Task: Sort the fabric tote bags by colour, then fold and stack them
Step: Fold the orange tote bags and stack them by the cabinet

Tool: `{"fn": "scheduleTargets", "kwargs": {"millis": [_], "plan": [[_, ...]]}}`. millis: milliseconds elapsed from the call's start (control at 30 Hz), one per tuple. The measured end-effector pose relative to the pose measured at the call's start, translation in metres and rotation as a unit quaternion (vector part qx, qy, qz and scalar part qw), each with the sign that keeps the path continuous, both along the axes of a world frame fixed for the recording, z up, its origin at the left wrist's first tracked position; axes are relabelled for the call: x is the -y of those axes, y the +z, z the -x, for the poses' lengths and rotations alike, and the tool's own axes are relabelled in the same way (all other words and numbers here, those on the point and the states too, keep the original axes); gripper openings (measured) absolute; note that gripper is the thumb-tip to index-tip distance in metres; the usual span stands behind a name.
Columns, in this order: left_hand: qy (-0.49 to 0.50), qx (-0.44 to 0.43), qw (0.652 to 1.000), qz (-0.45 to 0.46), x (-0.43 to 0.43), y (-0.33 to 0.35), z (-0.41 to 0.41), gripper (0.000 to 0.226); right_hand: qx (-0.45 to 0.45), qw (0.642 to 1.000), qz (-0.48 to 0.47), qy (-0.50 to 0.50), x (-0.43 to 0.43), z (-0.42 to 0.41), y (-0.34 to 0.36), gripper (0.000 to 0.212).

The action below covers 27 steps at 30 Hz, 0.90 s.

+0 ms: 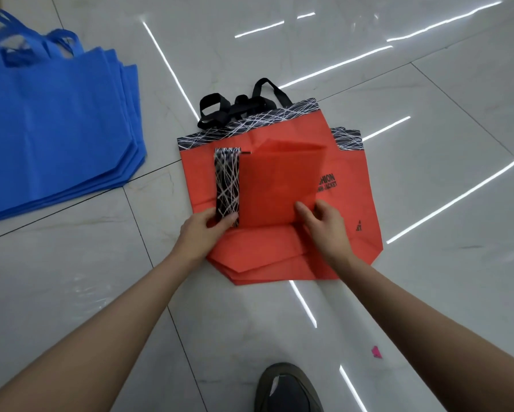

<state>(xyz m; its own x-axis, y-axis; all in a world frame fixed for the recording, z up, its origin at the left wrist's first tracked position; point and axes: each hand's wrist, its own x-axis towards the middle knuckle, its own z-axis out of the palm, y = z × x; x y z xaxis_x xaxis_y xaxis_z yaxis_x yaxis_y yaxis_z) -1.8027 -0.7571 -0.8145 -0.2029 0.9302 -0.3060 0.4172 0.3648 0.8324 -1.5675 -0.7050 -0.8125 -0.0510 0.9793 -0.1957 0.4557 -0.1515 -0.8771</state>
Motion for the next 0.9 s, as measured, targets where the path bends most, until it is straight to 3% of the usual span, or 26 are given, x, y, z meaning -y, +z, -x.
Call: {"fn": "scheduleTargets", "kwargs": {"millis": [167, 267, 367, 433, 500, 567, 633, 700, 767, 833, 900], "plan": [[0.108, -0.033, 0.994, -0.005, -0.010, -0.003, -0.016, 0.059, 0.069, 0.994, -0.001, -0.084, -0.013, 0.018, 0.000, 0.051], [0.153, -0.164, 0.974, 0.039, -0.016, 0.003, -0.028, 0.051, 0.144, 0.982, 0.030, -0.118, -0.022, 0.026, -0.002, 0.049], [0.209, -0.300, 0.928, 0.068, -0.016, 0.005, -0.041, 0.035, 0.234, 0.964, 0.059, -0.113, -0.024, 0.038, -0.002, 0.036], [0.165, -0.396, 0.902, -0.040, -0.019, 0.002, -0.048, 0.038, 0.275, 0.954, 0.055, -0.102, -0.023, 0.043, -0.002, 0.038], [0.024, -0.435, 0.891, -0.132, -0.028, -0.006, -0.052, 0.045, 0.308, 0.945, 0.053, -0.092, -0.024, 0.044, -0.001, 0.040], [-0.074, -0.427, 0.894, -0.113, -0.037, -0.018, -0.051, 0.049, 0.337, 0.935, 0.030, -0.105, -0.022, 0.047, 0.002, 0.040], [-0.097, -0.417, 0.902, -0.057, -0.039, -0.028, -0.050, 0.054, 0.395, 0.909, -0.069, -0.109, -0.017, 0.052, -0.001, 0.045], [-0.107, -0.429, 0.896, -0.045, -0.036, -0.036, -0.050, 0.055, 0.450, 0.871, -0.189, -0.058, -0.015, 0.059, -0.007, 0.064], [-0.112, -0.427, 0.896, -0.054, -0.036, -0.040, -0.050, 0.053, 0.433, 0.858, -0.269, 0.055, -0.019, 0.066, -0.013, 0.067], [-0.109, -0.427, 0.895, -0.062, -0.036, -0.039, -0.049, 0.053, 0.398, 0.859, -0.277, 0.166, -0.026, 0.069, -0.020, 0.059], [-0.105, -0.431, 0.894, -0.066, -0.036, -0.039, -0.050, 0.053, 0.381, 0.869, -0.237, 0.207, -0.032, 0.067, -0.029, 0.054]]}}
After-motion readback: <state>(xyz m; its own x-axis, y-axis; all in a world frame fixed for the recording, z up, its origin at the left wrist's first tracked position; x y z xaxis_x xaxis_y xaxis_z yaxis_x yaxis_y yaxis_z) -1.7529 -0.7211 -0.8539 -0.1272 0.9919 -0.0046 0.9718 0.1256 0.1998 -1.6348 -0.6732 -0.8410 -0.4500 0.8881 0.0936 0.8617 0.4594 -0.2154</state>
